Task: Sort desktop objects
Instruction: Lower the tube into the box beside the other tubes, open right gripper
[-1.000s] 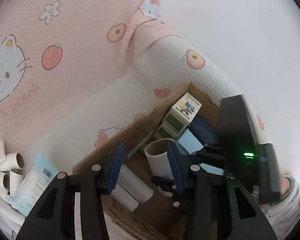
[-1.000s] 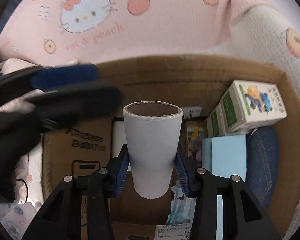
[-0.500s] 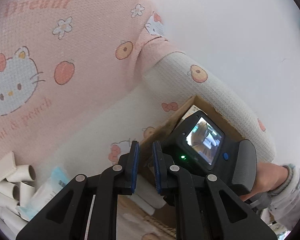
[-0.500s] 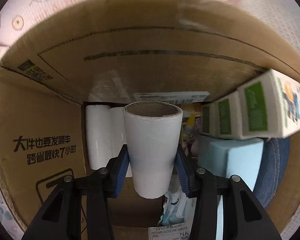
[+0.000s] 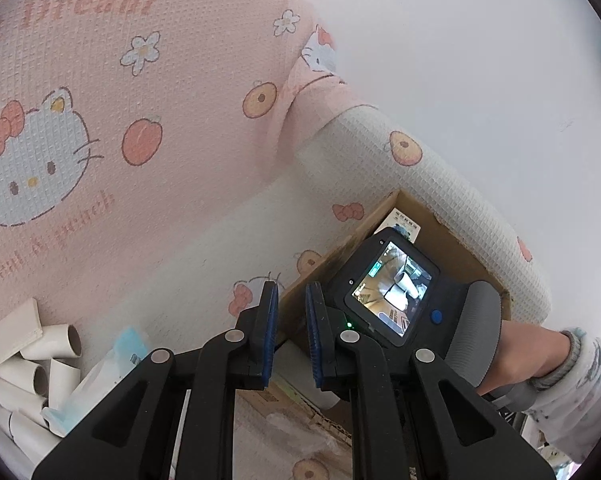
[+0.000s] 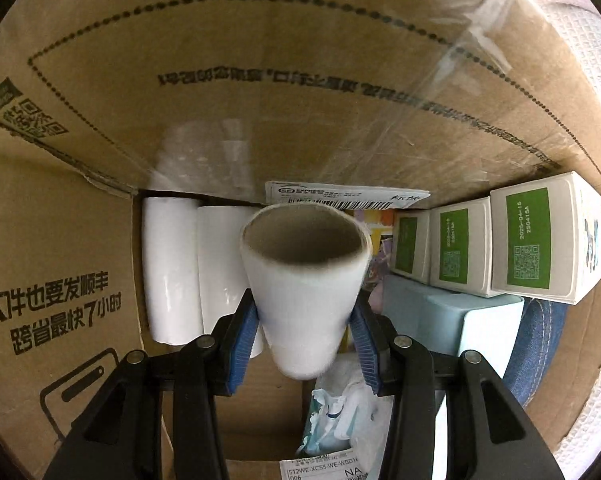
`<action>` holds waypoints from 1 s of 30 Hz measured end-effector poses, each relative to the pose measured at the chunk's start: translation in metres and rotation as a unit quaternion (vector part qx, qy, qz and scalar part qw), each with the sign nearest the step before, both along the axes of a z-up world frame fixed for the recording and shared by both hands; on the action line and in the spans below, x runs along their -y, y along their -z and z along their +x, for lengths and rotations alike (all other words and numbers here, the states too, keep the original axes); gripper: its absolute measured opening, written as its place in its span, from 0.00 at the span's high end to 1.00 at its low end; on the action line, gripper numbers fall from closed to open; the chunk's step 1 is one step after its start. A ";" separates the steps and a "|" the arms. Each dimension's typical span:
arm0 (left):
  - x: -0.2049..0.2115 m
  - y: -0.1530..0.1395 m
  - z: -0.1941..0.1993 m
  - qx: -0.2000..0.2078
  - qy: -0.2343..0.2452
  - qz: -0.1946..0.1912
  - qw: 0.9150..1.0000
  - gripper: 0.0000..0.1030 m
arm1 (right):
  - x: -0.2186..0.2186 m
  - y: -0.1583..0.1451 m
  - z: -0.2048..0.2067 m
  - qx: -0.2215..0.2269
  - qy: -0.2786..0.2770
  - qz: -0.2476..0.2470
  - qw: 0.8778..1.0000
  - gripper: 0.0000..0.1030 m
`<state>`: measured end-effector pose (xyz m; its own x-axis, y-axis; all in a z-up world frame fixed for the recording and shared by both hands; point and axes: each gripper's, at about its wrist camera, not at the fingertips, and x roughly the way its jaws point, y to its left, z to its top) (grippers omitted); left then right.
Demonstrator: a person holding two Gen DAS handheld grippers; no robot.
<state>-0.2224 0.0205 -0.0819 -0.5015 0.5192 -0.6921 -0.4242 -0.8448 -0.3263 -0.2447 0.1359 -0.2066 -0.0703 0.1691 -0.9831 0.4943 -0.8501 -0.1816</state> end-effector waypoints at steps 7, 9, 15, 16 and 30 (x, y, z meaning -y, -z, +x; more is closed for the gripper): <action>-0.002 0.000 0.000 0.006 0.004 -0.001 1.000 0.84 | -0.002 -0.006 0.004 -0.003 -0.001 -0.021 1.000 0.59; -0.004 -0.001 0.001 0.003 0.007 -0.005 1.000 0.84 | -0.001 -0.010 0.008 -0.017 -0.012 -0.033 0.999 0.59; -0.012 -0.007 0.004 -0.002 0.024 -0.019 1.000 0.84 | -0.007 -0.018 0.017 -0.007 -0.014 -0.031 0.999 0.59; -0.015 -0.007 0.004 0.001 0.030 -0.020 0.999 0.83 | -0.009 -0.021 0.019 -0.010 -0.017 -0.035 0.999 0.59; -0.044 0.003 0.004 0.049 0.081 -0.058 0.994 0.68 | -0.026 -0.047 0.026 -0.025 0.005 -0.112 0.993 0.58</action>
<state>-0.2187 0.0646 -0.0844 -0.3446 0.5015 -0.7935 -0.5282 -0.8024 -0.2778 -0.2190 0.1615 -0.1599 -0.1198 -0.0532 -0.9914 0.4809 -0.8767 -0.0110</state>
